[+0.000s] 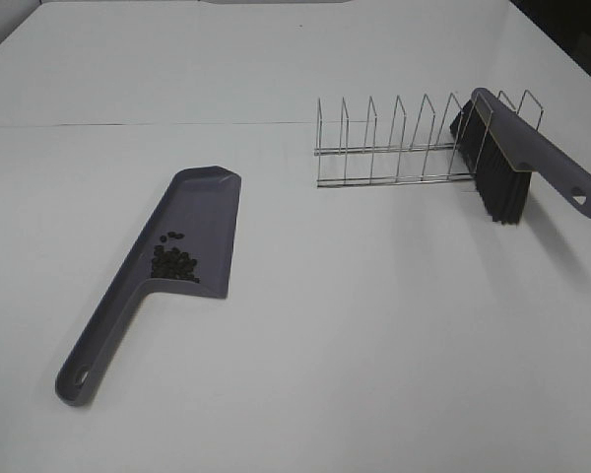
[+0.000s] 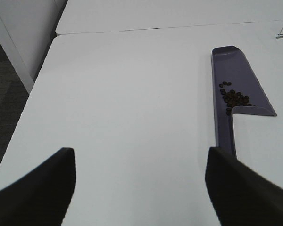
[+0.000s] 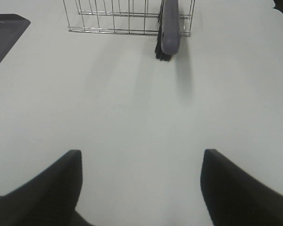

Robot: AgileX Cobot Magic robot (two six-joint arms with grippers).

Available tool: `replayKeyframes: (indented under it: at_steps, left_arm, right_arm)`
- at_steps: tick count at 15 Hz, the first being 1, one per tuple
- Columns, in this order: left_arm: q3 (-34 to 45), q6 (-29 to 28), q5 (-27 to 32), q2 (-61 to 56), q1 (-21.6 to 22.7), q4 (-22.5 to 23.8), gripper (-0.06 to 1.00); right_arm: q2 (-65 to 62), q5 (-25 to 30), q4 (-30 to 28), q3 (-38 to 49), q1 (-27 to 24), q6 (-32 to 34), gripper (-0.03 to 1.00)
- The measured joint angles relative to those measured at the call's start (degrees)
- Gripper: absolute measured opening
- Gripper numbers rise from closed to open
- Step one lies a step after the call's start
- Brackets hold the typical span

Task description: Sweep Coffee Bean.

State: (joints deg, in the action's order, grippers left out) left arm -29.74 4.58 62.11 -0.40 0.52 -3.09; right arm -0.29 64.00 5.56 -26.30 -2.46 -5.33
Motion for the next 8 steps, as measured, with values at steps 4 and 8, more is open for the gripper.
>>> replayKeyframes:
  at_steps: [4, 8]
  left_arm:
    - [0.00, 0.00, -0.06, 0.00, 0.00, 0.00, 0.68]
    - [0.00, 0.00, -0.06, 0.00, 0.00, 0.00, 0.68]
  right_arm:
    - [0.00, 0.00, 0.00, 0.00, 0.00, 0.00, 0.61]
    - [0.00, 0.00, 0.00, 0.00, 0.00, 0.00, 0.61]
